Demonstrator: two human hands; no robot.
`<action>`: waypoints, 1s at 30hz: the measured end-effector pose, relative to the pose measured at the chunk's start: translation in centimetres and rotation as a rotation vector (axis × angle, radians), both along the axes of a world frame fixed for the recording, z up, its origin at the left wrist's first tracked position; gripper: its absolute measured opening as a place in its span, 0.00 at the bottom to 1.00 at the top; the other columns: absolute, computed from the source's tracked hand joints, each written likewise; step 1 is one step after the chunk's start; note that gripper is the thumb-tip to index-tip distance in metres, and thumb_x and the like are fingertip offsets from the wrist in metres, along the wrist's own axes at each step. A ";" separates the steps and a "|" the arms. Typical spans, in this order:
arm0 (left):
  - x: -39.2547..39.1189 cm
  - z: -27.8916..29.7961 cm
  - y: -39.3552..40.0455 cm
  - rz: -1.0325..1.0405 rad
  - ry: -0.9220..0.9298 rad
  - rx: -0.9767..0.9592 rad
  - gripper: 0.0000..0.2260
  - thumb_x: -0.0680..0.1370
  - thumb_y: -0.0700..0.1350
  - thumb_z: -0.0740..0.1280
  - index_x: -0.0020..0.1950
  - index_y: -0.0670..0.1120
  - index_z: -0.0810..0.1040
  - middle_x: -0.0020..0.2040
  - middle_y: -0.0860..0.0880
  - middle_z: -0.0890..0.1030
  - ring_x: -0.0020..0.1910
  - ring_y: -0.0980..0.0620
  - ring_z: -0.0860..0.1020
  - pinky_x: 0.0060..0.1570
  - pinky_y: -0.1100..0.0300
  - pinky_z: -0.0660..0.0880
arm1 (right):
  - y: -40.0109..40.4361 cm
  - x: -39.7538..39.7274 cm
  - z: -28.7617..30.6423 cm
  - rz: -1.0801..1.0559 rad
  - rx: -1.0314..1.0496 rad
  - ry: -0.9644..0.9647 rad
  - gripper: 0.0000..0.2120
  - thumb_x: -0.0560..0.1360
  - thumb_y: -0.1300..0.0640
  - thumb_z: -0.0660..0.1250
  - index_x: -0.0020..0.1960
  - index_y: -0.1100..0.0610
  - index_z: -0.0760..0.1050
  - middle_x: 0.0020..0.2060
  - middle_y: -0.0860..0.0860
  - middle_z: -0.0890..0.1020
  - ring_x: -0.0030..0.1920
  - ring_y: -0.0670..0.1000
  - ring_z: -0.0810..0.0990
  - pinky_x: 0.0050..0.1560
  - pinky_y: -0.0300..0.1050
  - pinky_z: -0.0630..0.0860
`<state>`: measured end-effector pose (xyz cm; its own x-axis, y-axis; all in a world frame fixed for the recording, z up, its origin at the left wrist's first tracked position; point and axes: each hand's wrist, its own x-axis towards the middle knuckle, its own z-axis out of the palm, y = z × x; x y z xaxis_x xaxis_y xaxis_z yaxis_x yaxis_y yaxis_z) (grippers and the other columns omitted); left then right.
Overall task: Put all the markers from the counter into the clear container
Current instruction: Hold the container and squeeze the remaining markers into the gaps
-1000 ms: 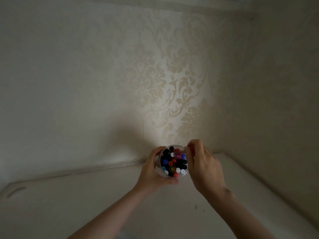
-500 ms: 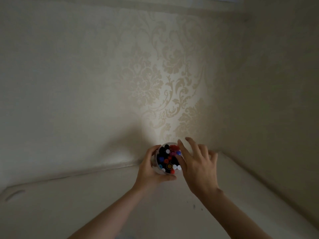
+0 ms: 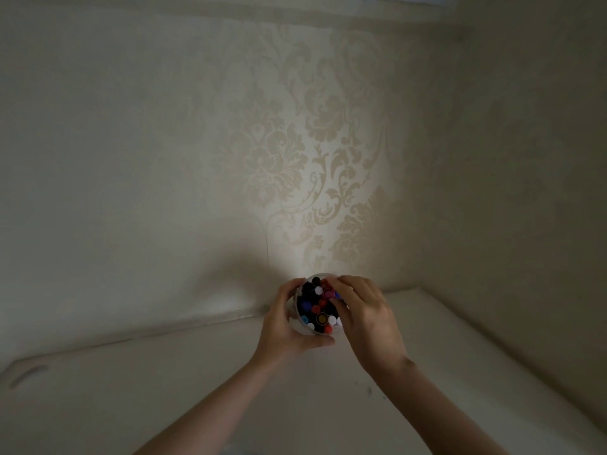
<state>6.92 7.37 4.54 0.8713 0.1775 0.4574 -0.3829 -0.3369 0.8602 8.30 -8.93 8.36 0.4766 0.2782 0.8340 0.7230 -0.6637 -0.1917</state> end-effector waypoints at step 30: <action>0.2 0.2 0.0 0.033 -0.028 -0.056 0.41 0.54 0.46 0.86 0.62 0.58 0.72 0.59 0.63 0.79 0.59 0.55 0.81 0.56 0.54 0.82 | 1.1 -0.9 -0.7 -0.156 -0.170 0.011 0.22 0.72 0.58 0.58 0.66 0.57 0.71 0.64 0.51 0.77 0.63 0.51 0.76 0.60 0.51 0.73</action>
<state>7.13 7.36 4.73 0.8516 0.2320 0.4700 -0.3966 -0.3009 0.8673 7.36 -7.87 7.68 0.5339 0.3362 0.7758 0.6076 -0.7906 -0.0756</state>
